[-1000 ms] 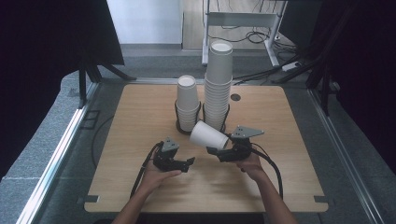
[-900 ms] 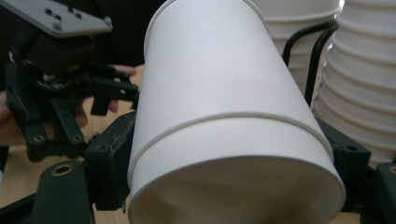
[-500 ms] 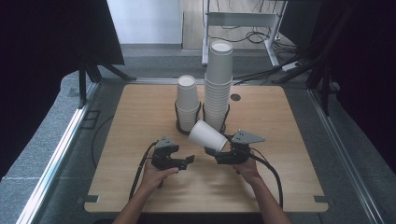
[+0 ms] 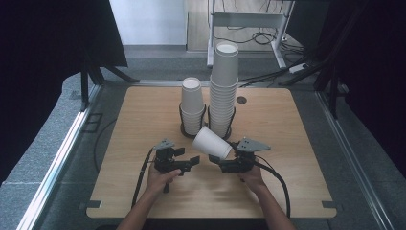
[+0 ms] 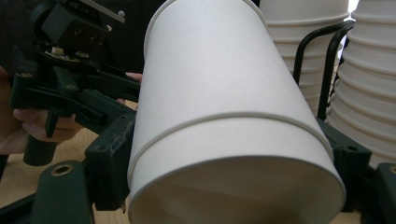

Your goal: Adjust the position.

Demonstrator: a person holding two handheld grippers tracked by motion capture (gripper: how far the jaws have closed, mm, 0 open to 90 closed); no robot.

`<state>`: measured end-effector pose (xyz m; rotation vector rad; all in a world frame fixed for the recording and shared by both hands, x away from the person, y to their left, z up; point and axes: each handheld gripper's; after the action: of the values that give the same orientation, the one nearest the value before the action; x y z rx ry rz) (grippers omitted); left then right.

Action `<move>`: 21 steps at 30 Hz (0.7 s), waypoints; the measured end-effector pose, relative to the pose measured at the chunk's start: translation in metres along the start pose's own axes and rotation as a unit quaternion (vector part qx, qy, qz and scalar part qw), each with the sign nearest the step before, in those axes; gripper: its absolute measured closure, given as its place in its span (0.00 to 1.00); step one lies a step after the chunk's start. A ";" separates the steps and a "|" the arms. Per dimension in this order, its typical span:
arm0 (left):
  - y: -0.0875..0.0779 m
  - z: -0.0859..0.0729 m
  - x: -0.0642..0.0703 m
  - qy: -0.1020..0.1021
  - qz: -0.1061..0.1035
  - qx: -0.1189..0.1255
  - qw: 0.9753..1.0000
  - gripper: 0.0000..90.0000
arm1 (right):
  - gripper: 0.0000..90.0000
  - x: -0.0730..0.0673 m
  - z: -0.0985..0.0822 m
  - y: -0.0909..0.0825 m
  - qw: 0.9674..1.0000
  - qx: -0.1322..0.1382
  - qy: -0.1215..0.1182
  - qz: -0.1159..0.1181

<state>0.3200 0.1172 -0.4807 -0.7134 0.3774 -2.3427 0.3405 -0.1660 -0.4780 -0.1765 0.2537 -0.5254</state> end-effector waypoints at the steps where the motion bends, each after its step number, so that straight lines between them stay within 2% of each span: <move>1: 0.000 0.000 0.000 -0.004 -0.004 0.002 1.000 0.17 | 0.24 -0.001 0.000 0.000 1.000 0.002 0.000 0.000; 7: -0.002 0.002 -0.002 -0.024 -0.029 0.012 0.999 0.17 | 0.24 -0.005 -0.001 0.001 1.000 0.011 -0.006 0.001; 10: -0.001 0.003 -0.003 -0.040 -0.049 0.025 0.998 0.17 | 0.24 -0.006 -0.001 0.000 1.000 0.018 -0.007 0.002; 15: 0.001 0.008 -0.001 -0.055 -0.076 0.046 0.995 0.16 | 0.24 -0.008 -0.001 0.000 0.999 0.030 -0.010 0.000; 19: 0.005 0.015 0.002 -0.063 -0.085 0.051 0.993 0.10 | 0.24 -0.009 -0.001 0.000 0.999 0.032 -0.012 -0.006; 21: 0.009 0.018 0.002 -0.070 -0.093 0.057 0.992 0.06 | 0.24 -0.010 -0.001 0.000 0.999 0.035 -0.013 -0.007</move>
<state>0.3334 0.1075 -0.4690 -0.8838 0.1193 -2.4473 0.3319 -0.1607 -0.4775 -0.1180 0.2084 -0.5440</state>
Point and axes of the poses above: each handheld gripper's, and its own axes: y roughly forward along the jaws, z roughly out of its top, x roughly to its right, and after that the axes turned 3 degrees about y, right-handed
